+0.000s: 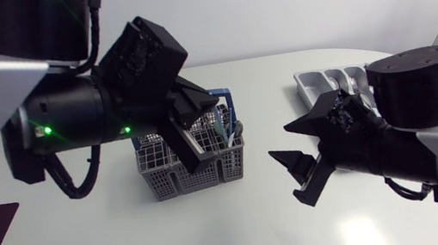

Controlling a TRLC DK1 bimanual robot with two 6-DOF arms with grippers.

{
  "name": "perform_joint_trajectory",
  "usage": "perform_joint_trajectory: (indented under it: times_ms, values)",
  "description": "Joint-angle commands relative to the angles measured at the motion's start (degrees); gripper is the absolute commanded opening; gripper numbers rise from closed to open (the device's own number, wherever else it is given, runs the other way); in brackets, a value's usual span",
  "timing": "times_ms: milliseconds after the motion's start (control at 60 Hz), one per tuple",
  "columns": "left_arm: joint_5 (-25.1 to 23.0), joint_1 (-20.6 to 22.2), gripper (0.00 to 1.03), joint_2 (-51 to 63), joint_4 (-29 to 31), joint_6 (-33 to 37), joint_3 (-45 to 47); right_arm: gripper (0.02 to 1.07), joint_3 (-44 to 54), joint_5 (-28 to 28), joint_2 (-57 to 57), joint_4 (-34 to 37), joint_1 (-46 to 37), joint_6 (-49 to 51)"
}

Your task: Unload the cutlery basket into the drawer organizer.

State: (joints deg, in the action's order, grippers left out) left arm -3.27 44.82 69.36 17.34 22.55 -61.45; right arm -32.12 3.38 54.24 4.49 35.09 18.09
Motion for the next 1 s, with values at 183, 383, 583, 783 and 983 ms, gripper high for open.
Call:
perform_joint_trajectory:
  times_ms: [183, 383, 583, 783, 983]
  values:
    - [-9.2, -1.7, 0.03, -0.4, 5.3, -5.2, -6.0, 0.71, 1.4, 6.0, -3.3, -1.2, 1.8, -0.8]
    - [-16.8, -3.9, 0.03, 2.3, 8.3, -8.9, -9.2, 0.64, 1.3, 8.8, -4.3, -1.8, 2.5, -1.1]
    - [-21.8, -5.0, 0.03, 4.6, 9.6, -10.9, -10.8, 0.61, 1.1, 9.5, -4.1, -2.6, 3.5, -1.9]
    - [-24.2, -5.1, 0.03, 6.1, 10.1, -12.4, -11.7, 0.5, 0.5, 9.4, -2.8, -3.5, 3.8, -2.1]
    - [-25.4, -5.4, 0.03, 7.1, 10.2, -13.1, -12.4, 0.34, 0.0, 9.1, -2.4, -3.5, 4.5, -2.2]
